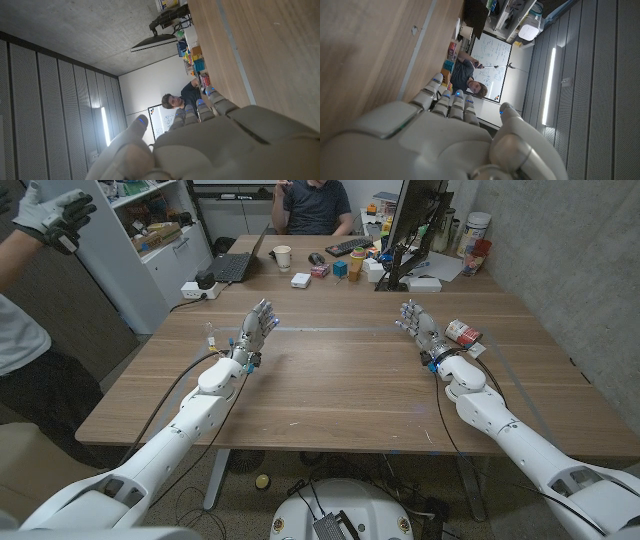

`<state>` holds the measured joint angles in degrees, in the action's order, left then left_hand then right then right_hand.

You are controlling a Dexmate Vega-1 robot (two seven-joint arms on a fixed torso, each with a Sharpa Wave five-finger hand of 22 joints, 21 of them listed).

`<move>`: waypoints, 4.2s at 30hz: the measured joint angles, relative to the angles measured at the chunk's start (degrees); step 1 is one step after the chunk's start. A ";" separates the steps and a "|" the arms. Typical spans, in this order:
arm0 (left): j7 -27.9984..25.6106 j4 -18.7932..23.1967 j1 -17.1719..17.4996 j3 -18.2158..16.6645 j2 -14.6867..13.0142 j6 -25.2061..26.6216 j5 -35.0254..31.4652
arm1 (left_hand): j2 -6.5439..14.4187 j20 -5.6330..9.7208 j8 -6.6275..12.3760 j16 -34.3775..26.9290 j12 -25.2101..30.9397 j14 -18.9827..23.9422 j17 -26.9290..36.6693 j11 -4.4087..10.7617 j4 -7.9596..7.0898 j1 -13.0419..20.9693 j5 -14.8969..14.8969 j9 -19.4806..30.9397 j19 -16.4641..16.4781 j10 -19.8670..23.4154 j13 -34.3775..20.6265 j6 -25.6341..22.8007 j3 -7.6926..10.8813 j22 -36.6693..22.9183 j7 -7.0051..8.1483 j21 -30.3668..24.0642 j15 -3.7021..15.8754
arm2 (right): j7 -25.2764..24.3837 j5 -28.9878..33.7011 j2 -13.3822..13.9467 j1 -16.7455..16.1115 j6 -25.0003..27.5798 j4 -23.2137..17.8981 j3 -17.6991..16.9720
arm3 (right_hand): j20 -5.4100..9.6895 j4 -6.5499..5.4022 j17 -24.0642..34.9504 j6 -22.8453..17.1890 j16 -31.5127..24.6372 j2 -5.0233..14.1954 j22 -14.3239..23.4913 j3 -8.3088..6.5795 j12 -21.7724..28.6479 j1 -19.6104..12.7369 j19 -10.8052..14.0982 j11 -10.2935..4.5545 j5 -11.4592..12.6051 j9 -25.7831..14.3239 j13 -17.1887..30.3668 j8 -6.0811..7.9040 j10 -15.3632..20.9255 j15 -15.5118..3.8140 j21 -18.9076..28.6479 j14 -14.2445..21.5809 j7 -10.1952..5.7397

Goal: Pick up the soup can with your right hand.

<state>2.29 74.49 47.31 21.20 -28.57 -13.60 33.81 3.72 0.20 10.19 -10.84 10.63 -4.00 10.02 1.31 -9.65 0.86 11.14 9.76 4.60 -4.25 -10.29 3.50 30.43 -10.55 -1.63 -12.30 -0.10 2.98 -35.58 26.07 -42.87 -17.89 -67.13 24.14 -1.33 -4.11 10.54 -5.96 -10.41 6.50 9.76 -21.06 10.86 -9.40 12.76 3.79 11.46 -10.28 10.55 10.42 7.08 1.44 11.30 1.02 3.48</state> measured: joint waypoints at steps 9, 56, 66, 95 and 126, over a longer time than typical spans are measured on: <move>2.95 0.00 -0.93 -5.60 5.87 3.15 -5.40 | 0.00 0.00 0.00 0.00 0.00 -0.18 0.26 0.00 0.00 0.00 0.00 0.00 0.00 0.00 0.00 0.00 0.00 0.01 0.00 0.00 -0.18 | 2.73 4.28 -1.62 3.23 -3.45 4.59 1.52 | 0.00 0.00 0.00 0.00 0.00 0.00 0.00 0.00 0.00 0.00 0.00 0.00 0.00 0.00 0.00 0.00 0.00 0.00 0.00 0.00 0.00; 11.26 0.88 0.08 -17.07 15.82 7.08 -18.05 | 0.00 -0.20 -0.01 0.01 0.00 -0.17 0.24 0.00 0.01 0.00 0.00 -0.02 0.19 0.01 0.02 -0.02 -0.01 0.02 0.00 0.00 -0.19 | -10.52 29.56 12.80 6.85 4.11 -10.14 0.49 | -1.95 3.25 -0.42 -2.76 -0.66 -0.62 -0.02 -1.34 0.00 -3.33 1.94 0.08 -0.01 0.02 -0.02 0.88 1.31 2.75 0.44 2.78 -2.77; 11.65 0.95 -0.01 -17.55 16.42 7.10 -18.75 | 0.00 -0.20 -0.01 0.01 0.00 -0.17 0.24 0.00 -0.19 0.00 0.00 -0.03 0.19 0.01 0.02 -0.01 -0.20 0.02 0.00 0.00 -0.19 | -13.72 35.22 16.04 6.80 8.00 -14.39 -0.72 | -1.94 4.21 -0.41 -3.49 -0.66 -0.47 -0.02 -1.48 0.00 -4.39 1.94 -0.43 -0.01 0.02 -0.02 0.89 1.82 2.33 0.44 3.20 -3.49; 11.78 1.80 0.16 -17.75 17.37 7.10 -19.84 | 0.00 -0.19 -0.01 0.01 0.00 -0.17 0.23 0.00 -0.08 0.00 0.00 -0.03 0.18 0.01 0.03 -0.02 -0.59 0.03 0.00 0.00 -0.19 | -20.67 59.79 22.67 8.18 31.21 -25.34 0.33 | -1.33 7.21 -0.40 -4.92 -0.66 -1.82 -0.03 -1.65 0.45 -6.95 2.55 -1.64 -0.01 0.03 -0.02 0.89 2.66 0.67 0.44 4.40 -4.30; 11.22 1.79 -0.37 -17.11 17.68 7.58 -20.80 | 0.00 -0.30 -0.01 0.01 0.00 -0.17 0.10 0.00 -0.08 0.00 0.00 -0.03 0.29 0.01 0.03 -0.02 -0.58 0.03 0.00 0.00 -0.19 | -2.33 84.85 24.02 13.71 54.99 -27.50 9.22 | -1.26 11.71 -0.39 2.11 0.06 -5.42 -0.03 0.33 -0.89 -11.00 1.59 -3.48 0.20 -0.26 0.26 -0.28 -4.55 -0.84 -0.34 -0.84 -4.48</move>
<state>13.52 76.28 46.94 4.10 -10.89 -6.02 13.01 3.72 -0.10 10.18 -10.83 10.63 -4.17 10.12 1.31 -9.72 0.86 11.14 9.72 4.89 -4.24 -10.26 3.48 29.85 -10.52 -1.62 -12.30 -0.29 0.65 49.27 50.09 -29.16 37.10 -94.63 33.37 -2.59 7.60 10.15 -3.85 -10.36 1.08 9.73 -20.73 9.97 -20.40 14.35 0.31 11.66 -10.54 10.81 10.14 2.53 0.61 10.97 0.18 -1.00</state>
